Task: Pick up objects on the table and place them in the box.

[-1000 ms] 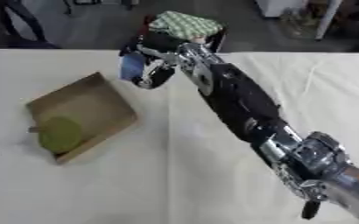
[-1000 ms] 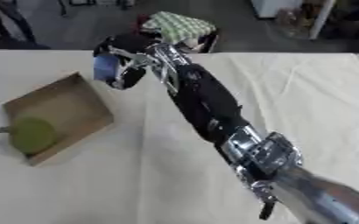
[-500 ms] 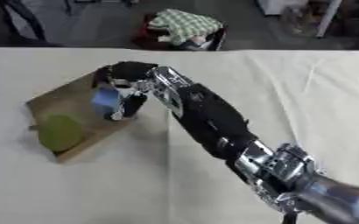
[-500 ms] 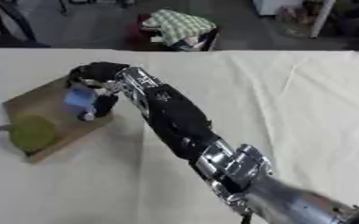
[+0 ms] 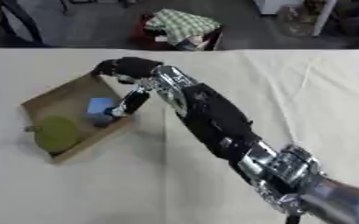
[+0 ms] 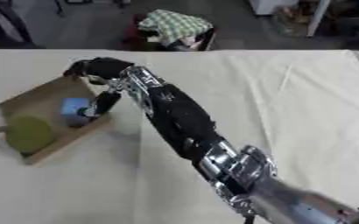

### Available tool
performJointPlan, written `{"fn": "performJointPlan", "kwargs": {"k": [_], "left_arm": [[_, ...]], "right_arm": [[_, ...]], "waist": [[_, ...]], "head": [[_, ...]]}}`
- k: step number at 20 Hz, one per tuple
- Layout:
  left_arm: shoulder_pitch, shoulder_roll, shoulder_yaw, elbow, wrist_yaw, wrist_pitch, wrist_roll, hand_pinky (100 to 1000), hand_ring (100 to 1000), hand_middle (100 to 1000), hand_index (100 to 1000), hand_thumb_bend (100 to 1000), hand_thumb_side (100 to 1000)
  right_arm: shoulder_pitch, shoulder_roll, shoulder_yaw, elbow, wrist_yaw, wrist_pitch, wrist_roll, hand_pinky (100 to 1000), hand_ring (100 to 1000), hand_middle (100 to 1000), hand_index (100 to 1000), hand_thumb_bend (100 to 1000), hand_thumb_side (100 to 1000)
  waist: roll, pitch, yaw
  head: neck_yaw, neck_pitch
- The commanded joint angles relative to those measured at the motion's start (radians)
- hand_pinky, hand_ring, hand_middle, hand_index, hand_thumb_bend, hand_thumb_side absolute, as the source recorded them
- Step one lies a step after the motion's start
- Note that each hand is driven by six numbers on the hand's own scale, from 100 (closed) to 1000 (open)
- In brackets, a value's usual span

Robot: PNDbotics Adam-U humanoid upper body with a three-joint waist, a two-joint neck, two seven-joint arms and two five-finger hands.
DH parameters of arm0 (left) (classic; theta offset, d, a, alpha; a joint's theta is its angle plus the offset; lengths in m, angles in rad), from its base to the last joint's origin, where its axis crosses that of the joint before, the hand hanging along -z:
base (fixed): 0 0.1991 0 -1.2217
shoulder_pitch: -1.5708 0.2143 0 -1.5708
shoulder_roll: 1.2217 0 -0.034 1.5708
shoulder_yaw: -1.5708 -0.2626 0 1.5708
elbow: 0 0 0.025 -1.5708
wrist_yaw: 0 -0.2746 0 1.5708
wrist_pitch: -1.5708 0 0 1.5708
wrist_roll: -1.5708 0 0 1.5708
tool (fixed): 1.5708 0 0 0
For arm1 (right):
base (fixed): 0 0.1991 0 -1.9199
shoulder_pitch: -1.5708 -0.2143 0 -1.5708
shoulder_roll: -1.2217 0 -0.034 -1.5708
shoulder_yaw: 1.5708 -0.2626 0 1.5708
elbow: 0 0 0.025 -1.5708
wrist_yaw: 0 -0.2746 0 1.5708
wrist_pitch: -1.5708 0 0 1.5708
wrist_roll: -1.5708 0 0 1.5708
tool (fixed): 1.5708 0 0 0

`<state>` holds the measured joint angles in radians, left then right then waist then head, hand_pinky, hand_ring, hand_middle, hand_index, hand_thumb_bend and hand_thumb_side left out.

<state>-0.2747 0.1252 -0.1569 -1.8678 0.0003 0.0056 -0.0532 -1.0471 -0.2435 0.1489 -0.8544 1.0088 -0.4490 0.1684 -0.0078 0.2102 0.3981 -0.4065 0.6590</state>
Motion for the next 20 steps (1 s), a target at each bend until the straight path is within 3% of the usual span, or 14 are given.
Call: {"fn": "performJointPlan", "kwargs": {"k": [1, 5, 11, 15, 20], "left_arm": [[-0.005, 0.017, 0.014, -0.011, -0.005, -0.002, 0.010, 565, 628, 600, 648, 100, 735], [0.005, 0.028, 0.025, -0.005, -0.013, -0.002, 0.021, 565, 629, 600, 648, 100, 737], [0.032, 0.051, 0.045, 0.006, -0.029, -0.004, 0.043, 564, 630, 600, 649, 100, 741], [0.045, 0.062, 0.054, 0.011, -0.036, -0.006, 0.054, 564, 633, 604, 650, 100, 741], [0.065, 0.066, 0.061, 0.021, -0.038, -0.006, 0.065, 565, 636, 611, 651, 100, 744]], "right_arm": [[-0.029, -0.068, -0.009, -0.094, -0.164, 0.030, -0.009, 707, 763, 803, 918, 335, 476], [0.022, -0.144, -0.005, -0.264, -0.414, 0.099, -0.019, 657, 699, 740, 883, 259, 453], [0.195, -0.227, -0.026, -0.577, -0.752, 0.233, -0.075, 621, 643, 691, 851, 223, 489], [0.339, -0.243, -0.064, -0.745, -0.873, 0.273, -0.105, 610, 623, 665, 829, 157, 455], [0.509, -0.214, -0.120, -0.860, -0.938, 0.307, -0.125, 604, 616, 654, 816, 100, 435]], "waist": [[0.005, -0.015, -0.015], [0.002, -0.021, -0.074], [-0.008, -0.031, -0.168], [-0.008, -0.038, -0.219], [-0.003, -0.043, -0.256]], "head": [[0.024, -0.001], [0.071, 0.010], [0.151, 0.038], [0.193, 0.056], [0.223, 0.067]]}}
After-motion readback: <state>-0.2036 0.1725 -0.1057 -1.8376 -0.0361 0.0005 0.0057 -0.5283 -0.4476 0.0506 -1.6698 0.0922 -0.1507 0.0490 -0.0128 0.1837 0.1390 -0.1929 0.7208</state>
